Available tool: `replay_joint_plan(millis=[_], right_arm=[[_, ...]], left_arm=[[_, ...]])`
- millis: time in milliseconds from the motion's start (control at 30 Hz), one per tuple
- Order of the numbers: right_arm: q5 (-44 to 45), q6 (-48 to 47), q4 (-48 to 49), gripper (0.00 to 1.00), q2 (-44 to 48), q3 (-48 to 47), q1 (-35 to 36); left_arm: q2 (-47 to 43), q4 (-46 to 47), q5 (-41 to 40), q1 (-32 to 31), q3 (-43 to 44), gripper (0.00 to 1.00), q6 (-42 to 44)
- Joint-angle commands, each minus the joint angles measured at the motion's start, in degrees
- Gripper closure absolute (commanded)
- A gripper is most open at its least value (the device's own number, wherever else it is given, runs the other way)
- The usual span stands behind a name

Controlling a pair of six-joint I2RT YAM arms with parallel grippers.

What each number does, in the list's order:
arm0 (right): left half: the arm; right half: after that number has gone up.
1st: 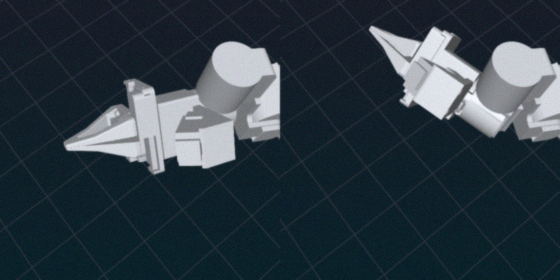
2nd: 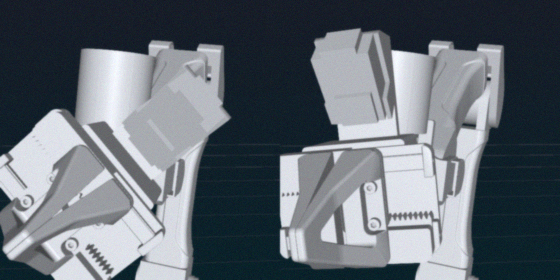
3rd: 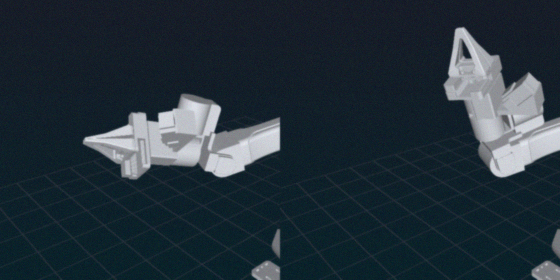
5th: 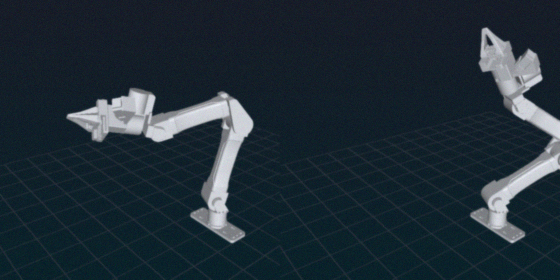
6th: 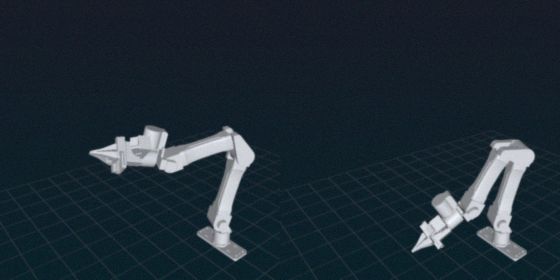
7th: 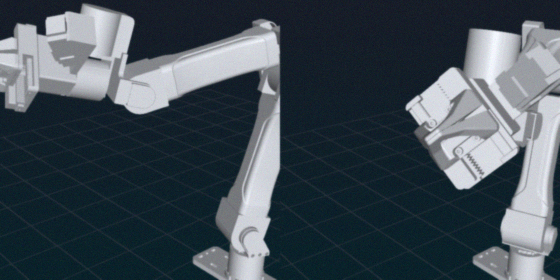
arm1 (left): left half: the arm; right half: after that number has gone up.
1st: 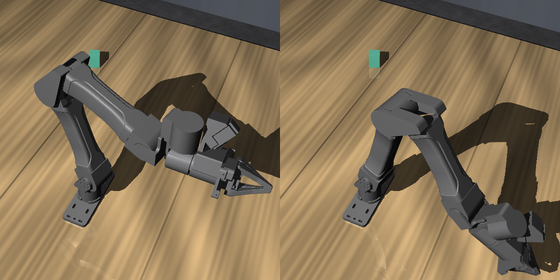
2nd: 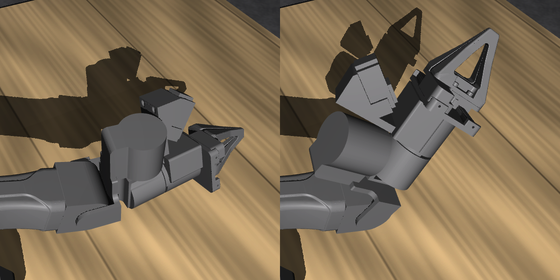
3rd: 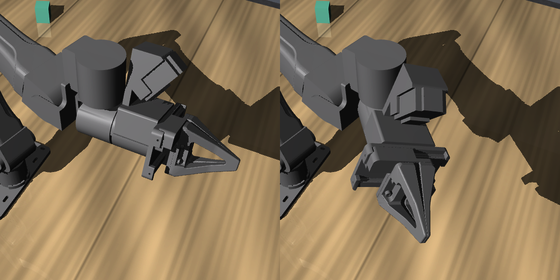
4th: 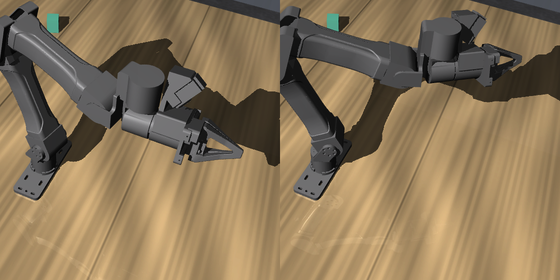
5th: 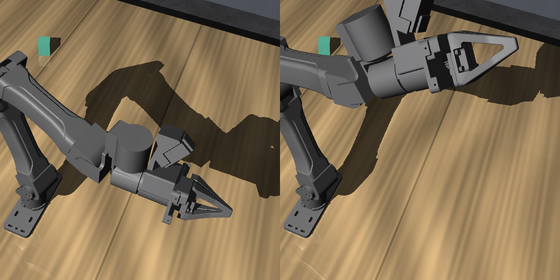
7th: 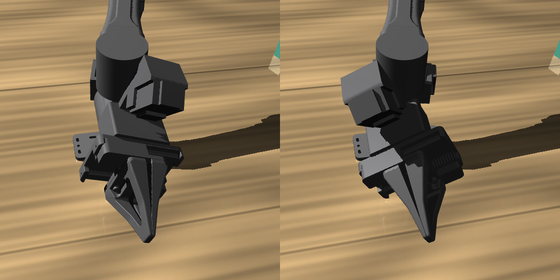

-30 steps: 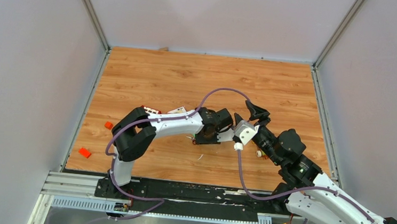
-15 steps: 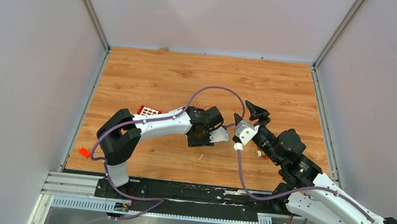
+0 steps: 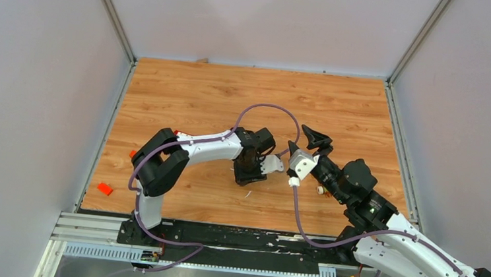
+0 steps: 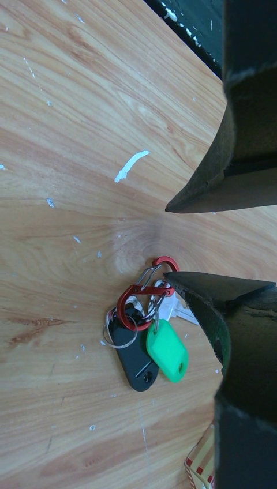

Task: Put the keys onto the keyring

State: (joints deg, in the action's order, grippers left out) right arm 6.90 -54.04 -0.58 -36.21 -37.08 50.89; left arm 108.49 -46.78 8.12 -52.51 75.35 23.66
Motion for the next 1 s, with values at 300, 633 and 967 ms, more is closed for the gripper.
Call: replay_joint_plan(millis=[300,633,967], right_arm=[[-0.66,0.87,0.83,0.43,-0.79,-1.77,-0.18],[-0.48,0.73,0.86,0.43,-0.99,-1.68,-0.18],[0.08,0.52,1.2,0.43,-0.53,-1.51,-0.18]], left_arm=[[2.99,0.03,9.26,-0.18,2.15,0.51,-0.17],[2.55,-1.5,19.74,-0.53,4.64,0.5,0.22],[1.72,-3.52,27.25,-0.41,5.6,0.4,1.21]])
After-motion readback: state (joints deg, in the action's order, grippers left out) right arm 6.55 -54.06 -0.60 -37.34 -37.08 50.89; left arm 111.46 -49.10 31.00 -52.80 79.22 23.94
